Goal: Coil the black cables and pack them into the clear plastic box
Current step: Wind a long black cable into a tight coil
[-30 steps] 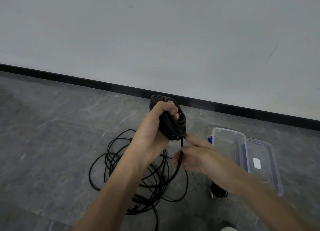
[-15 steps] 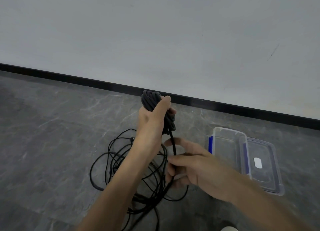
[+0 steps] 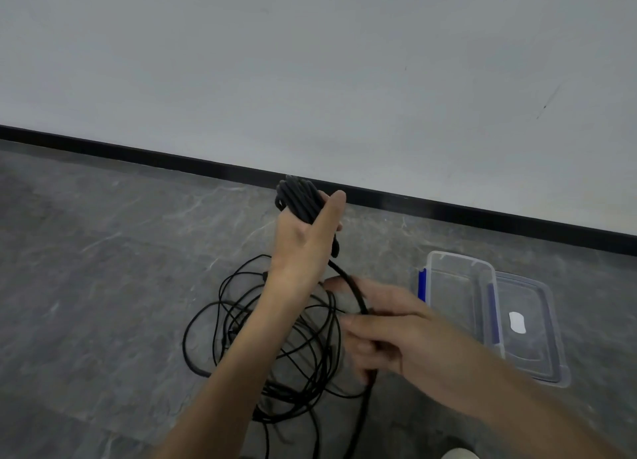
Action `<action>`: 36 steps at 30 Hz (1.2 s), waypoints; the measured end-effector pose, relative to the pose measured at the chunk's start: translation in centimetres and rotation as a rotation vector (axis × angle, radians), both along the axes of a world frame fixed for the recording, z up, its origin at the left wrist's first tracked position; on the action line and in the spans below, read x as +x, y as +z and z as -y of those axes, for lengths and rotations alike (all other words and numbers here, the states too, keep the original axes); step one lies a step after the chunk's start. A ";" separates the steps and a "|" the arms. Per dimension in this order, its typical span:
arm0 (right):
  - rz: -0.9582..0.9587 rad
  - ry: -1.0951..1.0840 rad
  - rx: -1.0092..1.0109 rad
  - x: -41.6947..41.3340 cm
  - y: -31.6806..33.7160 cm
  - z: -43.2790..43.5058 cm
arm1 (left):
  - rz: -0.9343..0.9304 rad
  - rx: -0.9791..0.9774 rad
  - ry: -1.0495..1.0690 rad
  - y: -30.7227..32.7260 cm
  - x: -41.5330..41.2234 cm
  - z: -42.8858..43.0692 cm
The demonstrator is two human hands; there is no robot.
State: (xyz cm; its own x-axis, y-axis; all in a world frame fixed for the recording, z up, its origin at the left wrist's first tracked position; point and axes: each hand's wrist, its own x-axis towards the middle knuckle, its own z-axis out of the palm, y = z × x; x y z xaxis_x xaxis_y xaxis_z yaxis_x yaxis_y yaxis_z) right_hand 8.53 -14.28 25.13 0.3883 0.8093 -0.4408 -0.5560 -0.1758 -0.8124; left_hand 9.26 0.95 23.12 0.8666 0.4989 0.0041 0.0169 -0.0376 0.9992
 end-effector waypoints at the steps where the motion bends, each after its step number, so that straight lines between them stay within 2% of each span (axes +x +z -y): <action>1: 0.100 -0.020 -0.047 0.3 0.0 0.1 | 0.000 0.041 -0.034 0.0 -0.1 0.1; 3: 0.322 -0.059 -0.119 0.8 -0.2 0.2 | -0.020 0.133 -0.110 0.0 -0.1 0.4; 7: 0.851 -0.022 -0.191 1.3 -0.4 0.7 | -0.190 0.315 -0.313 -0.9 0.0 0.5; 11: 1.028 -0.007 -0.202 2.0 -0.4 1.3 | -0.298 0.262 -0.468 -0.5 -0.2 1.0; 17: 0.948 -0.322 -0.154 4.2 0.0 2.5 | -0.350 -0.029 -0.798 -0.4 -0.8 1.8; 21: 0.985 -0.357 -0.134 5.2 -0.2 3.1 | -0.357 -0.090 -0.887 -0.1 -0.8 2.4; 28: 0.996 -0.334 -0.019 7.0 -0.6 4.1 | -0.345 -0.197 -0.882 0.1 -1.1 2.3; 36: 1.000 -0.338 -0.060 7.8 -1.7 4.1 | -0.235 -0.509 -0.850 0.4 -0.9 2.1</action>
